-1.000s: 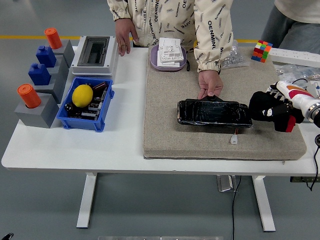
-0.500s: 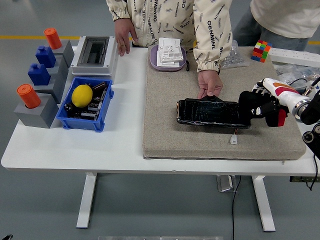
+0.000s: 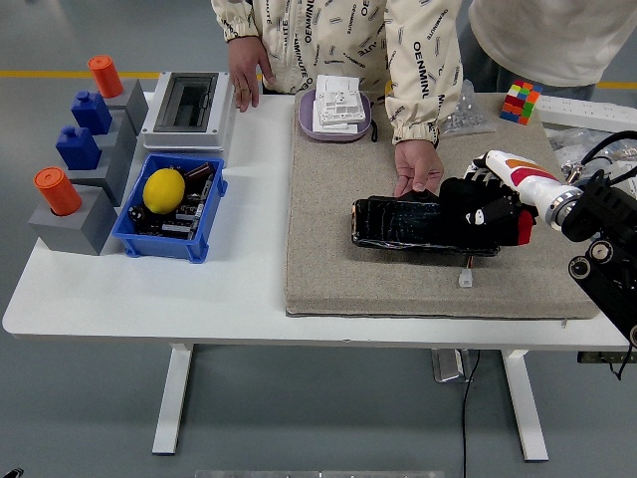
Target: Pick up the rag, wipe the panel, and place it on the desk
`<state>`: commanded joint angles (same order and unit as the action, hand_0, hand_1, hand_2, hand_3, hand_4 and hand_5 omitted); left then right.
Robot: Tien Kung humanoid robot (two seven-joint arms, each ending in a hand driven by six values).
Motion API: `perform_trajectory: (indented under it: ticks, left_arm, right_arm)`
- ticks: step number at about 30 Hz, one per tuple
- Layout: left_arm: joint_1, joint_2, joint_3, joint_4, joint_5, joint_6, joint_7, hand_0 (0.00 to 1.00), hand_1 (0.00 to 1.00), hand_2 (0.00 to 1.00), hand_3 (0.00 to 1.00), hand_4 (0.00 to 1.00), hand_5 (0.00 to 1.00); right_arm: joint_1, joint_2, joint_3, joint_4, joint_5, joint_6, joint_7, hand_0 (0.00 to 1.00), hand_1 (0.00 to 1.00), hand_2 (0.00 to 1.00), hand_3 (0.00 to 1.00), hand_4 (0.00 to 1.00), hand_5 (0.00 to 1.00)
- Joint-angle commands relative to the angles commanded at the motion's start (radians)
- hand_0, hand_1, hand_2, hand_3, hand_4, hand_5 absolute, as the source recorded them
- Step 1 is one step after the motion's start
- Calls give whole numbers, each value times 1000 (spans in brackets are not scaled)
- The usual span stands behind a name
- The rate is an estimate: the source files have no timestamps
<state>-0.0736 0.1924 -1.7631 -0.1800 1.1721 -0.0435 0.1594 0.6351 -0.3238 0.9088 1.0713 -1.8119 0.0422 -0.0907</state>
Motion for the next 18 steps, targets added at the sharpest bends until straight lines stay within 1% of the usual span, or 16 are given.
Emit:
perform_trajectory:
  ticks: [12,18]
  left_arm:
    - [-3,2,2,0,-2,0,0,721,715,767,618,683,568]
    - [-4,3,2,0,-3,0,0,722,715,767,619,683,568]
  right_arm:
    - [19,79,-7,5,-3,-3,-3,287,400,458,451,899,2]
    - [28,110,-24,6,-1,-4,-4,287,400,459,451,899,2]
